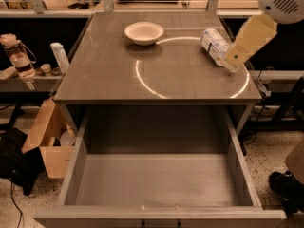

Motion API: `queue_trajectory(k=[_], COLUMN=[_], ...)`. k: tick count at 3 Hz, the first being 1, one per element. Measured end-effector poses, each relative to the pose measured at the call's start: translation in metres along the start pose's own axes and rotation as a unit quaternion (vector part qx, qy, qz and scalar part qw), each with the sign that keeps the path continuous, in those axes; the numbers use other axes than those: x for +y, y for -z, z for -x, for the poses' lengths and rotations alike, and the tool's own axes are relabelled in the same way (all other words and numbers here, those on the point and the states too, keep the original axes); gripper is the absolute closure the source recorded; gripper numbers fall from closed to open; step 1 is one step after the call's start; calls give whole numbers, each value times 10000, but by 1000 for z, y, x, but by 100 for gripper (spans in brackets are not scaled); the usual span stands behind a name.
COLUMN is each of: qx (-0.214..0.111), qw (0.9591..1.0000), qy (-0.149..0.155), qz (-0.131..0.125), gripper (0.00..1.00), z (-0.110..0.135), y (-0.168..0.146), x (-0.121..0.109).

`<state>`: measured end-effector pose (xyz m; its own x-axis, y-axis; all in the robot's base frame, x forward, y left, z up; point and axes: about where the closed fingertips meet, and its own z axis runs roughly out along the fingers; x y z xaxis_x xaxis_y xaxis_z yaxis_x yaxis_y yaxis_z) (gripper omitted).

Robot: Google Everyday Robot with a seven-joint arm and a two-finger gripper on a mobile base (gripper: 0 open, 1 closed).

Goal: Place blue plastic bottle into top drawer

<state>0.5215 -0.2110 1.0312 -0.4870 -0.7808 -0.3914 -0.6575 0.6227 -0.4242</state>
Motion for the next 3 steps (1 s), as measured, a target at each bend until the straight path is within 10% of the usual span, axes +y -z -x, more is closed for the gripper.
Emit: queue_trajectory(k=[3], qx=[632], qw=[9944], qy=[-773], qz=[-347], gripper=[0], z=[16], y=[-48], x=[-23])
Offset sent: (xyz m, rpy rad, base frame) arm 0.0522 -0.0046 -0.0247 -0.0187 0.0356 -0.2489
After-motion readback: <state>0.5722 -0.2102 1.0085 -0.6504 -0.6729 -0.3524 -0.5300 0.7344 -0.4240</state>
